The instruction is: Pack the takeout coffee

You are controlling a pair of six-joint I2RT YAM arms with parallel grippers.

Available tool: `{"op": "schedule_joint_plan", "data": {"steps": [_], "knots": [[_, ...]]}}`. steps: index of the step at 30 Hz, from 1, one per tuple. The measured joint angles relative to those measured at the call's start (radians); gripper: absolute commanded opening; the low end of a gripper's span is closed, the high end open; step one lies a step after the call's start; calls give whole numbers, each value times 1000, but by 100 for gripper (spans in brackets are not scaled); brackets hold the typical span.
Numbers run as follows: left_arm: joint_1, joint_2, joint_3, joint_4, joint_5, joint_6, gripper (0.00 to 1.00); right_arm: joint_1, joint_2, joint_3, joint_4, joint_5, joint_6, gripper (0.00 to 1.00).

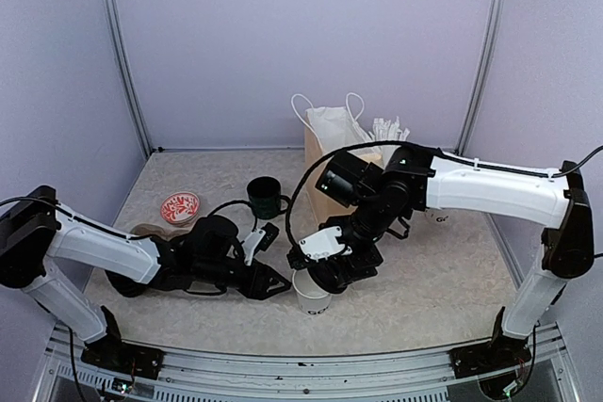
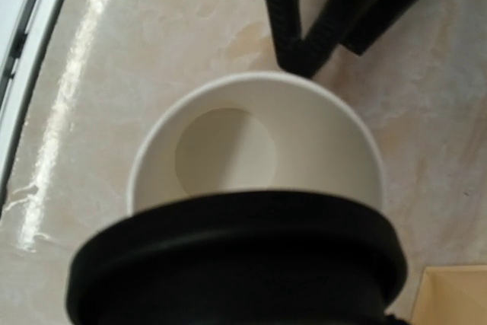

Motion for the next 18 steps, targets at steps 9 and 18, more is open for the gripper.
{"op": "schedule_joint_plan", "data": {"steps": [9,18], "knots": [[-4,59,0,77,25,-27,44,21,29,27,-24,28,0,73],[-4,87,0,105,34,-33,44,27,43,67,-37,64,0,73]]}}
